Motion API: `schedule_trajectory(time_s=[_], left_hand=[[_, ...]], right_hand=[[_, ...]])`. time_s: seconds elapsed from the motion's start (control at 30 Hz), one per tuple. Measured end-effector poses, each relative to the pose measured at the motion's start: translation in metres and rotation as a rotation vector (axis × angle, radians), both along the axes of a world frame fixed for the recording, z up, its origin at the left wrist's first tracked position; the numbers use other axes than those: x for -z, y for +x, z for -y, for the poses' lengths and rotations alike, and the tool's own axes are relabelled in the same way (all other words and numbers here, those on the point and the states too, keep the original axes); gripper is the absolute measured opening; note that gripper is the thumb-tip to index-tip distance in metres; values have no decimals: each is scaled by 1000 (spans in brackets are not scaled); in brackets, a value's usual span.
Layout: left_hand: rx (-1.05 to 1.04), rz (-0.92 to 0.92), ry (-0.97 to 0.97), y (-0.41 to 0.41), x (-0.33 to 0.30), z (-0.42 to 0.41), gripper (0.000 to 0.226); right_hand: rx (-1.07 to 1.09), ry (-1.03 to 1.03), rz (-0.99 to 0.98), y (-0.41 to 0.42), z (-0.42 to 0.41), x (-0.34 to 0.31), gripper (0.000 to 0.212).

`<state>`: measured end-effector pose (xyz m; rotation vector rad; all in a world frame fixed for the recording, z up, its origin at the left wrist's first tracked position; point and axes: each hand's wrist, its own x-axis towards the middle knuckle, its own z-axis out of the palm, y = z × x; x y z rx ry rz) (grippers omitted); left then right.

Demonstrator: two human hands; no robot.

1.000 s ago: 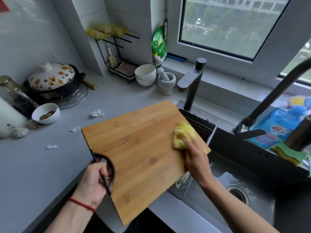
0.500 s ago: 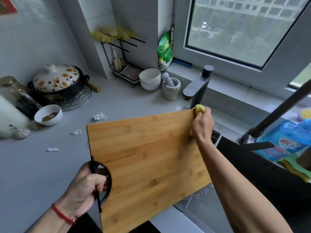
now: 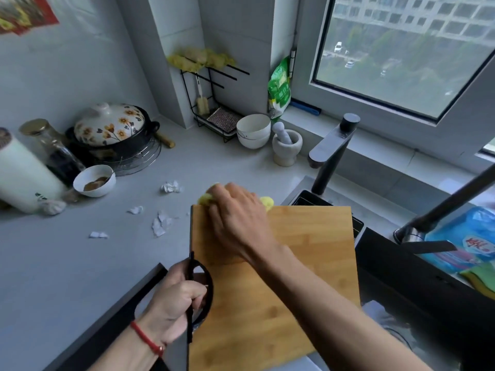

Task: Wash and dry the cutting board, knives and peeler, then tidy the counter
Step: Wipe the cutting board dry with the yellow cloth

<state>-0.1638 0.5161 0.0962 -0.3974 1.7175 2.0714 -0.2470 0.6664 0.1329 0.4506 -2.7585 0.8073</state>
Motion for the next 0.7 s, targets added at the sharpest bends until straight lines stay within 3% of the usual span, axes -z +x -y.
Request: schedule_trajectory(time_s=[0.13,0.2,0.27,0.43,0.53,0.7], left_hand=[[-30,31,2,-6,10,-7,47],[-84,42,40,-9,8,-6,45],[-140,51,64,-9,9,1,48],[-209,17,45,5,6,29,62],[-175,-18,1,14,2,37,52],[-219,-17,9,13,0,47,59]], right_hand=[[-279,58,-100,0,24,-6,34],[-320,23,-76,-11,-4,0,42],[-156,-66,-15,-20,-47,11,44],[252,-46,111,-21,-168,49,49],[472,-219,256,0,-196,67,49],[546,-339,364,31,-195,83,54]])
